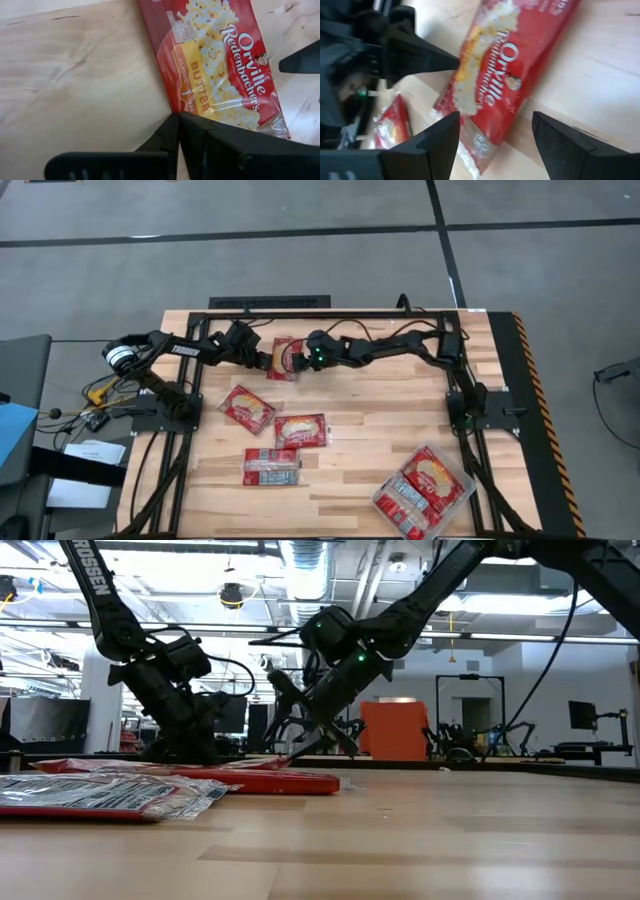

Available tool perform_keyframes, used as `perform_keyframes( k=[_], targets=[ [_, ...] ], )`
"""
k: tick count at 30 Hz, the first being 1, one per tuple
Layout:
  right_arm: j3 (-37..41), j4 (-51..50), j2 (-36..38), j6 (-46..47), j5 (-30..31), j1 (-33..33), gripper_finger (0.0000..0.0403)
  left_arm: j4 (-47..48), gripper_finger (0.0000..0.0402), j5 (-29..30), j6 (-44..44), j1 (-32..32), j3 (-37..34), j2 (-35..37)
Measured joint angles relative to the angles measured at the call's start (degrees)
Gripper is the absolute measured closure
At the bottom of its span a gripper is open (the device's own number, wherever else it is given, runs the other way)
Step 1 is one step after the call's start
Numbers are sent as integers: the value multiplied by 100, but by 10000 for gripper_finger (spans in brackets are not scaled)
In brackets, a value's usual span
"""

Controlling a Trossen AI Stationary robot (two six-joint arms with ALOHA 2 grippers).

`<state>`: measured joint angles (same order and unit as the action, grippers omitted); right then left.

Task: Sort popcorn bags into baskets
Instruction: Put the red popcorn bag into the transparent bin

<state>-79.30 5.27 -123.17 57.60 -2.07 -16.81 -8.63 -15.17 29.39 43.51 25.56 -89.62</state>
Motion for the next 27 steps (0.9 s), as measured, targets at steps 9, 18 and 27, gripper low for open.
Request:
perform_keyframes(
  k=[9,18,27],
  targets=[
    [-55,-108,2,291,430,-33,131,-69,400,-12,106,-2,-13,-5],
    [-51,-262,2,532,690,-20,131,-288,400,187,420,-328,-24,-46],
    [-80,-223,-110,692,840,34,132,-333,400,355,426,-631,-22,-49]
  ],
)
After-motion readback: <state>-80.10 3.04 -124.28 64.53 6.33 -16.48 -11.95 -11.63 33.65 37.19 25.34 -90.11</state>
